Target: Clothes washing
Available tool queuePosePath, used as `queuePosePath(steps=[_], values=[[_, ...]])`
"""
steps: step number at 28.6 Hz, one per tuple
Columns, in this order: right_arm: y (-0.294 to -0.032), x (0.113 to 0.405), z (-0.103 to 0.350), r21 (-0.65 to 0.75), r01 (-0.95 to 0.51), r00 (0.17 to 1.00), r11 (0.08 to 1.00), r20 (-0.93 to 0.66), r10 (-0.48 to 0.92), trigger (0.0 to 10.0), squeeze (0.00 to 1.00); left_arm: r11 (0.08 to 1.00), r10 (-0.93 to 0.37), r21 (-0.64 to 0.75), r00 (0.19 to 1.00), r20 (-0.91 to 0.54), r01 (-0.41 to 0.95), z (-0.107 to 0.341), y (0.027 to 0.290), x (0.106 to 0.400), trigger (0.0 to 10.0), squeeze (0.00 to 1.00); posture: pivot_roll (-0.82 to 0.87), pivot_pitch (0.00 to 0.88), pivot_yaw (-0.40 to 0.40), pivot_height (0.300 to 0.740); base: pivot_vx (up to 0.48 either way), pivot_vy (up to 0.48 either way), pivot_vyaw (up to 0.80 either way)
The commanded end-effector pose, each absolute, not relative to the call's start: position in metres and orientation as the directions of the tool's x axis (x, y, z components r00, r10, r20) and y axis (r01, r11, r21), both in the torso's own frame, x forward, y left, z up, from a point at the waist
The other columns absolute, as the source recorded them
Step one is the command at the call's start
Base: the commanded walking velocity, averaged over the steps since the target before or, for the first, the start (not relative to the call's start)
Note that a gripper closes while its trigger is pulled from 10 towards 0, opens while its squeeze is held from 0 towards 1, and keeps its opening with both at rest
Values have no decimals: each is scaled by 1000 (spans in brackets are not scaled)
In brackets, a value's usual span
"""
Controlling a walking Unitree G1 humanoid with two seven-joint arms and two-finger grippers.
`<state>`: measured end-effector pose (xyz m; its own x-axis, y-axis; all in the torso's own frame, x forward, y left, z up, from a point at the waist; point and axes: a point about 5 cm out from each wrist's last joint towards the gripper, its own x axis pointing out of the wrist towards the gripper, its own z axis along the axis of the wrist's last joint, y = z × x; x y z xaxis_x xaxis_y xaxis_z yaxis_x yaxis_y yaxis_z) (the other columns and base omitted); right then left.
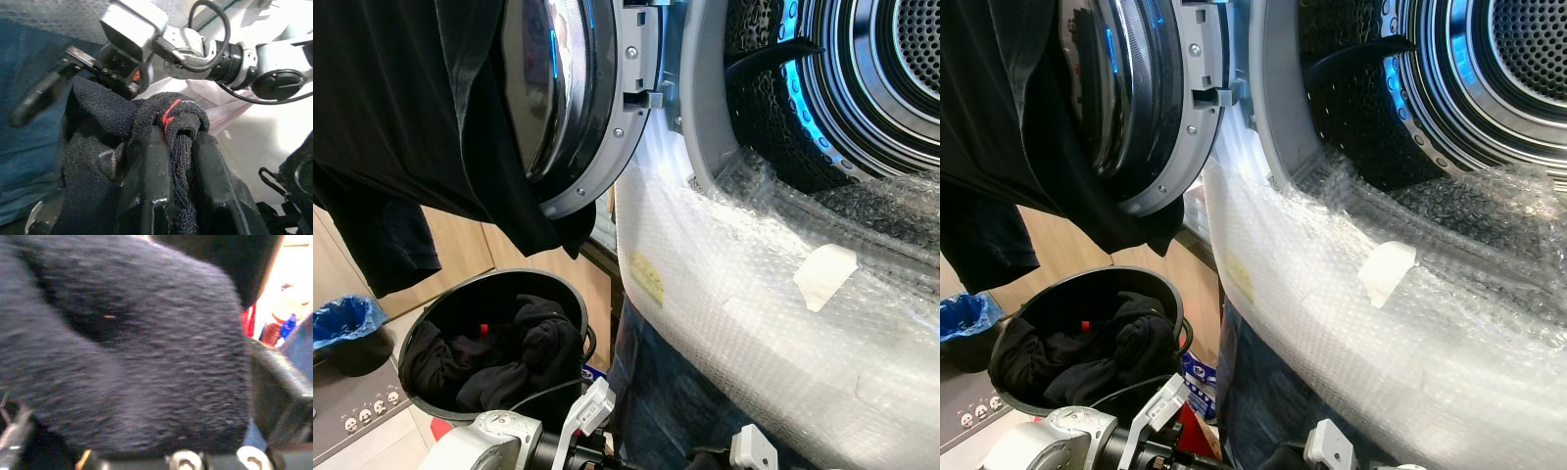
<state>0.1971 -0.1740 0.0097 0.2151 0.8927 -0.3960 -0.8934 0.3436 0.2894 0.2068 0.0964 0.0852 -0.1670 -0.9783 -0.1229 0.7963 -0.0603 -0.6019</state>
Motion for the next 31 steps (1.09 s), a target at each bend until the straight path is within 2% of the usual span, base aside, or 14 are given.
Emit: queuePosePath(steps=[1, 7, 31], values=[[-175, 197, 15, 293, -902, 199, 317, -370, 907, 0, 0, -36, -981, -588, -141, -134, 808, 87, 99, 211, 0, 0, 247, 7, -29, 740, 0, 0, 0], [-172, 197, 18, 307, -906, 172, 291, -362, 916, 0, 0, 3, -980, -570, -113, -167, 822, 86, 104, 216, 0, 0, 249, 18, -26, 740, 0, 0, 0], [-170, 202, 19, 300, -909, 168, 290, -373, 913, 0, 0, 85, -980, -541, -27, -197, 837, 84, 113, 221, 0, 0, 249, 21, -26, 740, 0, 0, 0]])
